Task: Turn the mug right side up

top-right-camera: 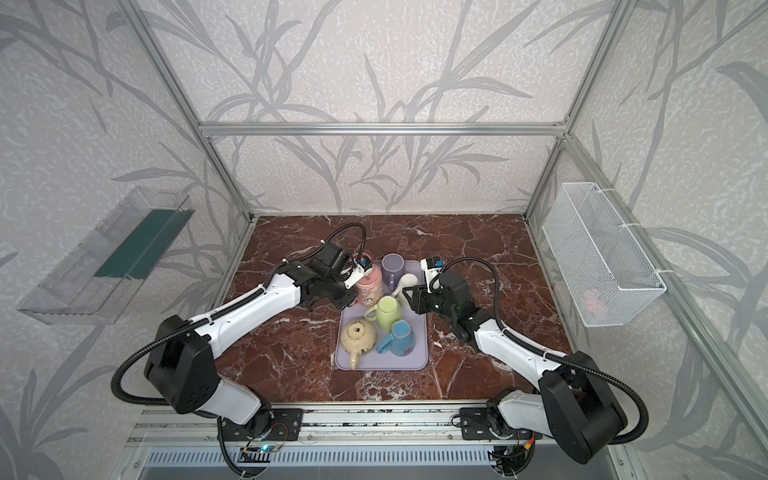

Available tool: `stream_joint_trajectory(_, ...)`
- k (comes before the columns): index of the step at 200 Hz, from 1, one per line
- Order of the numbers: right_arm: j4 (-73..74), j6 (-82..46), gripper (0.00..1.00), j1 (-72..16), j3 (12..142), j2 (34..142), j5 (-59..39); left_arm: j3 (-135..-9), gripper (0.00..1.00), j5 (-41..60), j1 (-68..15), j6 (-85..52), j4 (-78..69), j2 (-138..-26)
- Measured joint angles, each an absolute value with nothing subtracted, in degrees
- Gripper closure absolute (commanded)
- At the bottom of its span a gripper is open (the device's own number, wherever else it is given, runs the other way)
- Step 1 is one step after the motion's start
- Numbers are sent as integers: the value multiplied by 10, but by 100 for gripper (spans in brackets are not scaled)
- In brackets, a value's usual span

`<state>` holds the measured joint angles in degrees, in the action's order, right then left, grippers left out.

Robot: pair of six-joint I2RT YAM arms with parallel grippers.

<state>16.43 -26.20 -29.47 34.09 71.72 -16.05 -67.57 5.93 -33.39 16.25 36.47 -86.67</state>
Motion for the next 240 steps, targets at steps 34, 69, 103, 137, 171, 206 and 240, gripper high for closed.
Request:
stream_joint_trajectory(34,164,-259,57,-295,338,702,-161,-671,100,71,-335,141,364,-826)
stream_joint_trajectory(69,164,-253,56,-295,338,688,-165,-665,100,91,-335,103,362,-787)
stream_joint_trajectory(103,170,-246,54,-295,332,677,-168,-665,100,117,-335,55,345,-762)
stream_joint_trajectory(137,192,-242,52,-295,321,667,-188,-663,100,142,-335,4,318,-737)
stream_joint_trajectory(171,230,-243,50,-295,310,658,-221,-630,100,162,-335,-43,270,-703)
stream_joint_trajectory(206,277,-259,49,-295,303,655,-275,-578,100,182,-335,-89,209,-665)
stream_joint_trajectory(240,348,-287,48,-295,286,657,-323,-555,100,204,-335,-129,153,-652)
